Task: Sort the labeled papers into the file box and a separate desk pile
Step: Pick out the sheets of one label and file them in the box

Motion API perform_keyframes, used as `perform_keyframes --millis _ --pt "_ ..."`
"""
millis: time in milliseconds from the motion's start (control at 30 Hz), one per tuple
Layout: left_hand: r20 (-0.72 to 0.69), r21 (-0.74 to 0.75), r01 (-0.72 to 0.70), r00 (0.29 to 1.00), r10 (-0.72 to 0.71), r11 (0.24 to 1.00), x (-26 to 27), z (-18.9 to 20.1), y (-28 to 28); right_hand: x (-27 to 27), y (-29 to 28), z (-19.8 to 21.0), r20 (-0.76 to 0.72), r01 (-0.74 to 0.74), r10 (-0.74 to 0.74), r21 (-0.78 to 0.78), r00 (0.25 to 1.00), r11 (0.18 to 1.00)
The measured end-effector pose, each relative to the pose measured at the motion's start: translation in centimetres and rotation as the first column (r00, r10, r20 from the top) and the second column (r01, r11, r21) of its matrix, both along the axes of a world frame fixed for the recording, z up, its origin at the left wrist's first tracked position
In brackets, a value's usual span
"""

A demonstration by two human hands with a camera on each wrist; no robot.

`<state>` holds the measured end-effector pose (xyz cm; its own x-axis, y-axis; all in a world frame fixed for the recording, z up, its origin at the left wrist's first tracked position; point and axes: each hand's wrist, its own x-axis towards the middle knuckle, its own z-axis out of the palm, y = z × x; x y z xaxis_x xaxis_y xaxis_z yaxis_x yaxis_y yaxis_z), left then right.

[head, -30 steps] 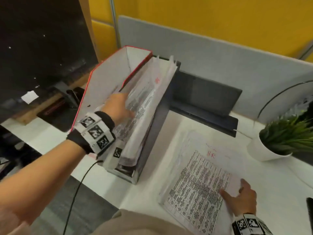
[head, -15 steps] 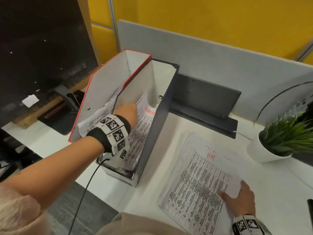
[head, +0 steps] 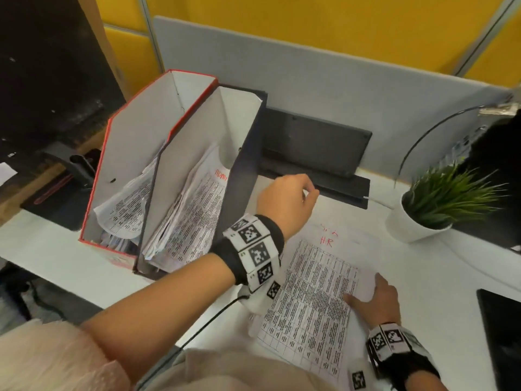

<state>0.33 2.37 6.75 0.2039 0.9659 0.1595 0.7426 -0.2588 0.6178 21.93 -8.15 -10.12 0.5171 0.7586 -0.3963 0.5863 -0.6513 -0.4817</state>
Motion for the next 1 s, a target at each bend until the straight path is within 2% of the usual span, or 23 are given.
perform_keyframes --millis 67,167,233,333,600,700,800,867,933,1000 --pt "-0.165 -0.194 0.003 0.986 -0.036 0.981 0.4 -3.5 0.1 -0.1 0.0 0.1 -0.025 -0.002 0.002 0.005 1.0 1.0" --pt "-0.325 -0.41 -0.049 0.941 -0.095 0.911 0.0 -8.1 0.3 -0.2 -0.1 0.3 -0.058 -0.014 0.014 -0.001 0.998 1.0" --pt "-0.34 -0.498 -0.091 0.935 -0.098 0.862 -0.3 -10.2 0.6 -0.3 -0.2 0.4 -0.075 -0.022 0.021 -0.006 0.997 1.0" --pt "-0.278 -0.549 -0.126 0.96 -0.039 0.826 -0.6 -12.0 1.0 -0.5 -0.3 0.5 -0.08 -0.029 0.028 -0.006 0.996 1.0" --pt "-0.184 -0.492 -0.164 0.979 0.082 0.855 -0.4 -13.0 1.3 -0.2 0.0 0.7 -0.075 -0.057 0.062 0.061 0.995 0.997" --pt "-0.177 -0.471 -0.129 0.983 0.05 0.873 -0.2 -13.2 1.3 -0.1 0.0 0.8 -0.077 -0.053 0.06 0.096 0.995 0.994" --pt "-0.231 -0.427 -0.088 0.973 -0.014 0.9 0.0 -12.7 0.8 -0.1 -0.1 0.7 0.031 -0.063 0.06 0.116 0.998 0.991" --pt "-0.228 -0.3 -0.037 0.973 -0.034 0.953 -0.1 -12.4 0.2 -0.1 0.0 0.6 0.049 -0.071 0.064 0.158 0.997 0.985" --pt "-0.068 -0.117 0.043 0.996 -0.052 0.992 -0.1 -12.2 -0.6 -0.2 0.3 0.7 -0.106 0.004 0.021 0.23 0.994 0.973" --pt "0.214 -0.108 0.032 0.977 -0.008 0.994 0.0 -12.0 -1.1 -0.2 0.6 1.0 -0.266 0.117 -0.045 0.259 0.963 0.959"
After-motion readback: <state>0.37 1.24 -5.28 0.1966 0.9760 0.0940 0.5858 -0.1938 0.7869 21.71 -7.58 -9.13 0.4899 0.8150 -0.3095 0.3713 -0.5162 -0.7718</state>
